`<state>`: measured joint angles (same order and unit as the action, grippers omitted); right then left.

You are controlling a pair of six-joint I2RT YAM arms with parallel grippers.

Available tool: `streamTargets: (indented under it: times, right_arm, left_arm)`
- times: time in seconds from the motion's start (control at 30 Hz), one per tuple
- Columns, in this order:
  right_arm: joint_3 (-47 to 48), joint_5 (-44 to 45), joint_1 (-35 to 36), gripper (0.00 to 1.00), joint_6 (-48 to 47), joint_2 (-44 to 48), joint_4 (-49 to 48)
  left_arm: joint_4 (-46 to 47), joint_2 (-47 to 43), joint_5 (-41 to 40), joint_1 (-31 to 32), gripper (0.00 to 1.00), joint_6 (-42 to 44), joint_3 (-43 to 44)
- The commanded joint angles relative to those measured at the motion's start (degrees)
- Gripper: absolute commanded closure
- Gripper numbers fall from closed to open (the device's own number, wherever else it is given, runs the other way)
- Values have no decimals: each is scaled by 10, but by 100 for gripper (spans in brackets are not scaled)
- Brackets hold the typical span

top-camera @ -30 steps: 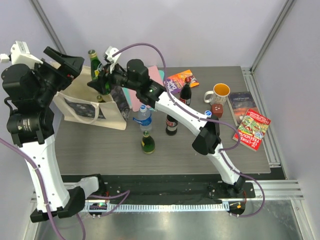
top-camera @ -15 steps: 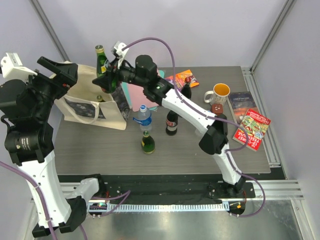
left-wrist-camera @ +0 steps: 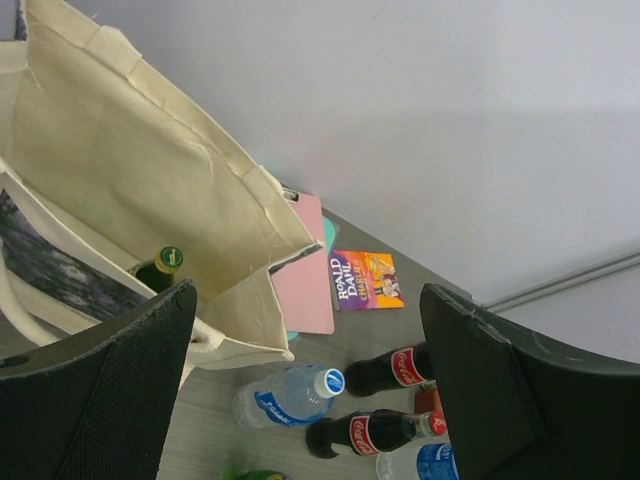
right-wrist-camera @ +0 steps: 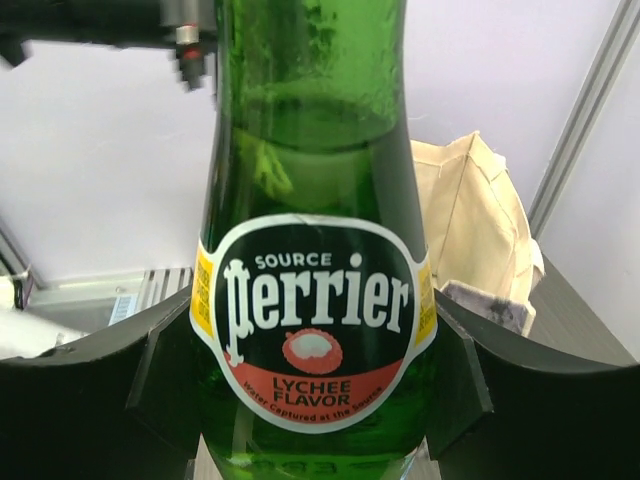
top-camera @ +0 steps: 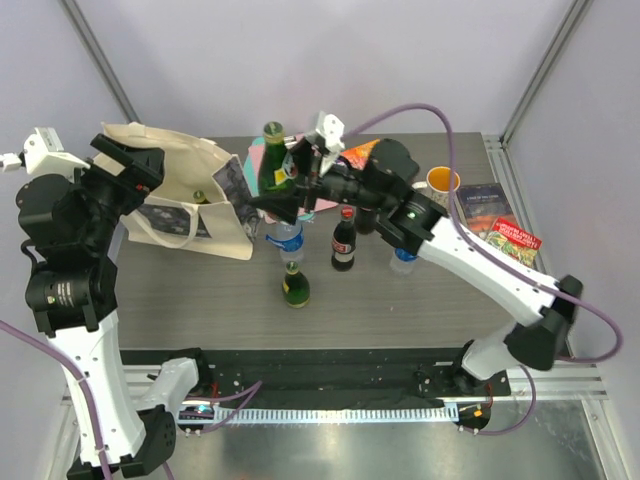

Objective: Take the beverage out of the canvas bag
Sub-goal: Place the drink at the center of the board.

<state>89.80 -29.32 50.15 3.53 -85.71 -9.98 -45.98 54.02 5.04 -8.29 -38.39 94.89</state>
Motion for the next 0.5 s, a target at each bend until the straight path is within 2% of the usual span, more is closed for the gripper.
streamTargets:
  times: [0.0,0.23,0.47]
  right_arm:
    - [-84,17,-1,99,-48,120,-100]
    - [-314,81,-1,99,-76,285,-92]
    - [-493,136,-1,99,-103,407,-118]
  left_arm:
    - [33,2,7,2,8,12,-11]
    - [34,-1,28,1,8,10,-32]
    - [23,1,76,1,8,19,-47]
